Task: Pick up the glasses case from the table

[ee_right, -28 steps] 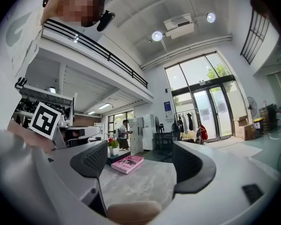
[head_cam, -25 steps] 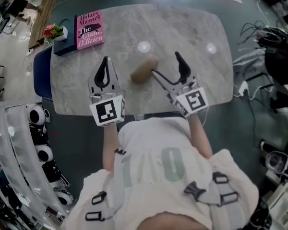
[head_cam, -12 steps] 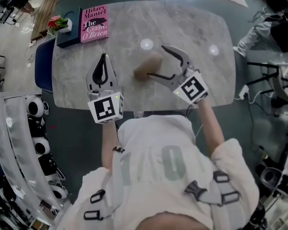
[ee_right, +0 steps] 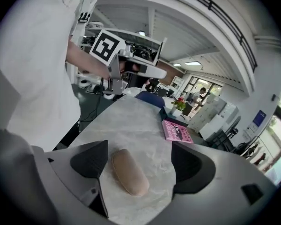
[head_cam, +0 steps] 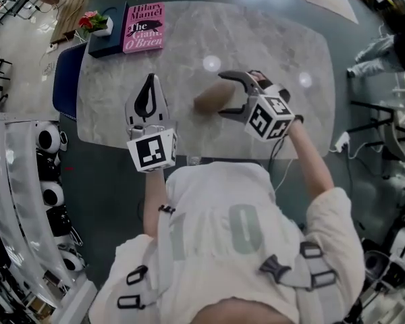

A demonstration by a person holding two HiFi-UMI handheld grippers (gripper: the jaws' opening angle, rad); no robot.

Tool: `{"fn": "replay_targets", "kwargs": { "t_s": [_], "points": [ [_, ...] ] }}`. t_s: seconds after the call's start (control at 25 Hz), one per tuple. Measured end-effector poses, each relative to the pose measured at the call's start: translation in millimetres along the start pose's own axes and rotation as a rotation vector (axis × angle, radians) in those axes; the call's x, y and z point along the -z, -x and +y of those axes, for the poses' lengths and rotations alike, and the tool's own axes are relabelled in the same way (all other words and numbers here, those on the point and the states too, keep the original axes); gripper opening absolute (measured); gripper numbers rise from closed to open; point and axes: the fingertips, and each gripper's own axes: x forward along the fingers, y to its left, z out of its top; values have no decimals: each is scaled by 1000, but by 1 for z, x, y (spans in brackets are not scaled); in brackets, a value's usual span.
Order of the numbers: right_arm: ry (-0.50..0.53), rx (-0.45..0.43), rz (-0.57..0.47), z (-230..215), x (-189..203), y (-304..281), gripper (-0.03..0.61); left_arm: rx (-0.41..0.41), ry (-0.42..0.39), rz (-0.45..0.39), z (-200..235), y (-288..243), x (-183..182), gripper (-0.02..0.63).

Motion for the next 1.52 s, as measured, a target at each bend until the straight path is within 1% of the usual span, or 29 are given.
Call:
{"fn": "replay_targets", "kwargs": {
  "t_s": [0.24, 0.44, 0.64, 0.84, 1.08, 1.32, 1.52],
  "points": [
    [146, -122, 127, 10, 22, -16, 393, -38, 6, 18, 6, 8, 6, 3],
    [246, -265, 230, 19, 47, -38, 393, -70, 12, 38, 15, 12, 18, 3],
    [343, -374, 306, 25, 73, -57, 393, -126, 24, 47, 23, 19, 21, 3],
    [382, -461, 349, 32, 94, -76, 393, -194, 28, 66, 37, 27, 28, 3],
    [437, -525, 391, 36, 115, -95, 393, -257, 30, 98, 52, 35, 38, 3],
    [458, -579, 414, 38, 128, -111, 393, -281, 20, 127, 53, 38, 45, 3],
    [475, -621, 430, 43, 138, -117, 393, -302, 53, 128, 53, 40, 48, 3]
  ]
}}
